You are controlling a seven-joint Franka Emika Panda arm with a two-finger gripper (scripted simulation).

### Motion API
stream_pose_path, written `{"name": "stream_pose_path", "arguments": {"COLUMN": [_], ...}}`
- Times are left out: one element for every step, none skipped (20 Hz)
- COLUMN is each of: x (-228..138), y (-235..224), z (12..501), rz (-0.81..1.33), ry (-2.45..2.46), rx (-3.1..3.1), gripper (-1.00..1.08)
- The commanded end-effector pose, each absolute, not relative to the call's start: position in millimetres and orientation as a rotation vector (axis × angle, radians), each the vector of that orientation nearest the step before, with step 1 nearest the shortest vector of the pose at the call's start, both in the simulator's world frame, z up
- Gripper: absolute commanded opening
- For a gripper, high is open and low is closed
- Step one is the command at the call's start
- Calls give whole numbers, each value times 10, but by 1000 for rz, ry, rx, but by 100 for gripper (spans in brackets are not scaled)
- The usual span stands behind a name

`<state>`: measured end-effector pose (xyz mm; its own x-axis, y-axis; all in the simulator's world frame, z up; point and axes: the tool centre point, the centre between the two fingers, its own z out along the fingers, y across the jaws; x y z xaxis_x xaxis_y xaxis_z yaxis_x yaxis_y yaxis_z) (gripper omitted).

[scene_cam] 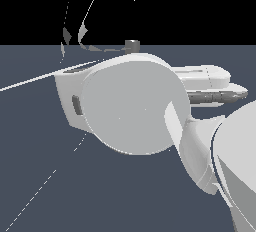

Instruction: Turn on the faucet by rotating a designated handle.

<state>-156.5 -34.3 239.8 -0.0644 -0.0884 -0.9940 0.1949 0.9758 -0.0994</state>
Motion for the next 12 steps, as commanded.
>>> {"name": "stream_pose_path", "arguments": {"x": [-1485, -1479, -1473, -1467, -1461, -1456, -1450, -1444, -1438, -1433, -1427, -1427], "y": [-60, -38, -16, 5, 27, 48, 70, 91, 113, 134, 155, 155], "z": [2779, 2788, 2798, 2807, 2816, 2826, 2835, 2845, 2854, 2864, 2874, 2874], "rz": [-161, -159, -158, -157, -155, -154, -153, -152, -150, -149, -148, -148], "ry": [1578, 1577, 1576, 1575, 1574, 1573, 1572, 1571, 1569, 1568, 1567, 1567], "rx": [134, 135, 136, 137, 138, 139, 140, 141, 143, 144, 145, 145], "gripper": [-100, -100, -100, -100, -100, -100, -100, -100, -100, -100, -100, -100]}}
